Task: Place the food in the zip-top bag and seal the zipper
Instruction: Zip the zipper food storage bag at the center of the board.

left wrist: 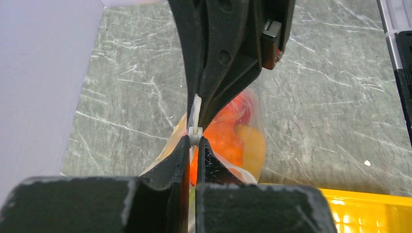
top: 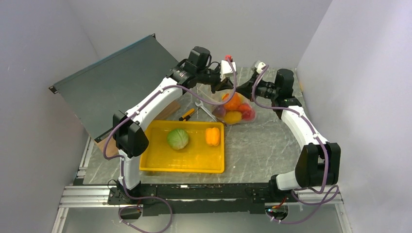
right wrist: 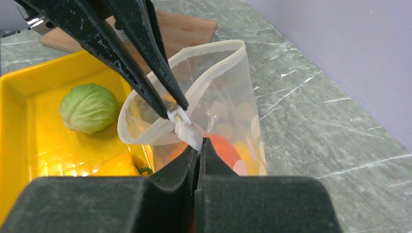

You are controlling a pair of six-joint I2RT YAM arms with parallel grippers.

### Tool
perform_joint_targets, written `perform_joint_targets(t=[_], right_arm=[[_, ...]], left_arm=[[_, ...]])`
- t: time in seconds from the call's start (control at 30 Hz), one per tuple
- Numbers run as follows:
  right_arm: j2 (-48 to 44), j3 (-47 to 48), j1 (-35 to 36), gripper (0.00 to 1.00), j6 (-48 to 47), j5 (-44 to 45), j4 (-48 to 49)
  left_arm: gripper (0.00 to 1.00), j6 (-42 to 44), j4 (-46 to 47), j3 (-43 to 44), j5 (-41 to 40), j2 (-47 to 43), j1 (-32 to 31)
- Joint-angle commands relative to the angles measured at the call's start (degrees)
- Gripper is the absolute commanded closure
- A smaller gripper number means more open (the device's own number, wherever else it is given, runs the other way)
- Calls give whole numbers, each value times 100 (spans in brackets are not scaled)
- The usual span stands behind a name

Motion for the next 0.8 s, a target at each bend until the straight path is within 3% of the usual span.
perform_joint_targets(t=[0.0,0.13,0.27,0.33,0.5,0.57,0.77], right_arm=[[-380,-454,-6,100,780,429,1518],[-808,-1264,-8,100,1995,1386,3060],[-970,-1530,-32,100,3070,2317,3395],[-1158,-1941,-138,100,3655,2698,4179],[-1177,-2204,-309,100,4286,2616,4613],[-1149,-2138,-341,100,4244,2184,4571],[-1440,-2386,-686,100,4336,2300,4571]], left_arm=[[100,-300,216,383,-63,-24,-87],[100,-672,359,499,-611,97,-81],[100,-835,277,636,-800,209,-85],[100,-885,242,615,-872,196,-82],[100,-837,209,394,-1178,67,-74],[100,-796,160,375,-1170,47,-67],[100,-592,-42,219,-1213,-56,-51]])
